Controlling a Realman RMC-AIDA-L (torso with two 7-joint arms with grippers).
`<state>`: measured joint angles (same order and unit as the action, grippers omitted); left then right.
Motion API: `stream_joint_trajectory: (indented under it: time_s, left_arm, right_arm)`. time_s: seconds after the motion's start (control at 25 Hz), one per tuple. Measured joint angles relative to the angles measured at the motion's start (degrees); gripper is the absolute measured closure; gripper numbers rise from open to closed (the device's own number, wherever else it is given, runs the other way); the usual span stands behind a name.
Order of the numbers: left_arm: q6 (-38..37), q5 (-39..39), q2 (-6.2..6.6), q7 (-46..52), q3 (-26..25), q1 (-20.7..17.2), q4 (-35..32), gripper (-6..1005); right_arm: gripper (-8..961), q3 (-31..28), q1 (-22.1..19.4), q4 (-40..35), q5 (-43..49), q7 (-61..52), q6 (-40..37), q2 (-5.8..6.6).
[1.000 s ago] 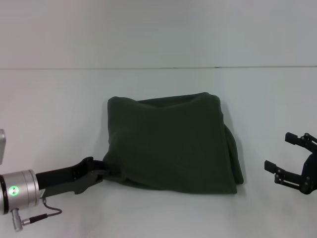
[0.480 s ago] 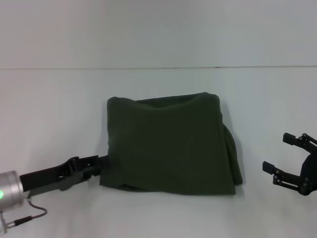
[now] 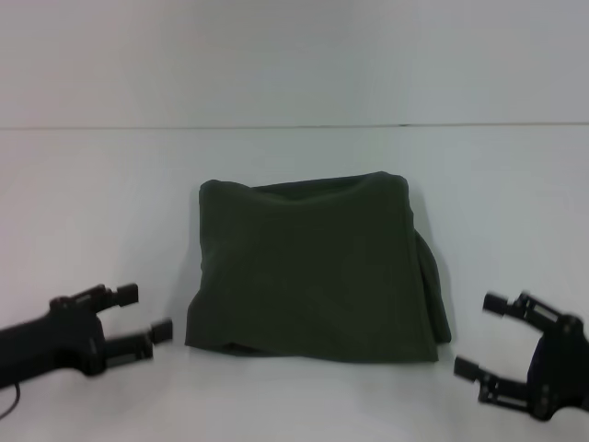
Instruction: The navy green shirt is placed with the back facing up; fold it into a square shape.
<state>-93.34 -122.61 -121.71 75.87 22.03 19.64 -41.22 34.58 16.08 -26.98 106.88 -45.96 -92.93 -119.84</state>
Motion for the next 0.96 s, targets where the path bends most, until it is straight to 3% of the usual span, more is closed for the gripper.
stream_joint_trajectory:
  time_s: [0.2, 0.44, 0.96]
  left_arm:
    - [-0.13, -0.52, -1.97, -14.21, 1.15, -2.72, -0.17, 207]
    - [0.84, -0.54, -2.12, -15.62, 0.88, -3.98, -0.33, 43]
    - [1.27, -0.13, -2.29, -15.4, 0.73, -4.01, -0.19, 50]
  right_arm:
    - [28, 0.06, -0.58, 4.17, 0.94, 2.19, 1.88, -0.03]
    - [29, -0.12, -0.52, 6.14, 0.99, 4.06, 6.79, -0.1]
    - [28, -0.46, -0.21, 6.06, 0.52, 3.95, 7.32, -0.04]
